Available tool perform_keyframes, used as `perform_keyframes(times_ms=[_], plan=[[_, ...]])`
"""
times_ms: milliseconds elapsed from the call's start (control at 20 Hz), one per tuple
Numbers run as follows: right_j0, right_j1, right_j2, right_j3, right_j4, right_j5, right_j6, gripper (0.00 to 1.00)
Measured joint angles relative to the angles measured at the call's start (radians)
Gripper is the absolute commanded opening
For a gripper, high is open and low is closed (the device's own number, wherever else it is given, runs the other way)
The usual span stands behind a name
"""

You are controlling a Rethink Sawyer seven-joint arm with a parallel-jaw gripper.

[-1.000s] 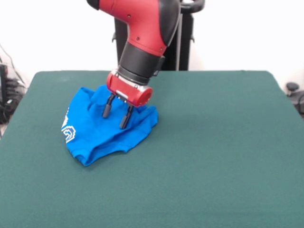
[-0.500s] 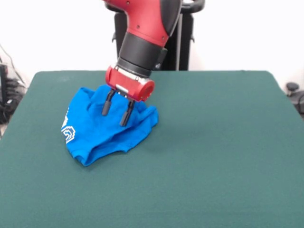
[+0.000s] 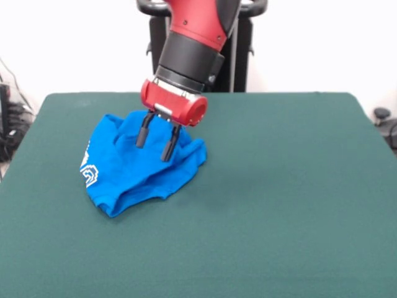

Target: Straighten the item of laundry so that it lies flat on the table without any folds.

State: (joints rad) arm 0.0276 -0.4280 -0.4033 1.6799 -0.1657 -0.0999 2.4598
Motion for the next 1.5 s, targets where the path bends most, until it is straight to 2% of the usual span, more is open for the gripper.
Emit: perform_keyframes(times_ms=[300,1000,1500], plan=[[0.019,0.026,0.000,-0.001,0.018,0.000,0.000,1.00],[0.087,0.159,-0.015,-0.018,0.069,-0.001,0.000,1.00],[0.159,0.209,-0.098,-0.036,0.091,-0.001,0.000,1.00]])
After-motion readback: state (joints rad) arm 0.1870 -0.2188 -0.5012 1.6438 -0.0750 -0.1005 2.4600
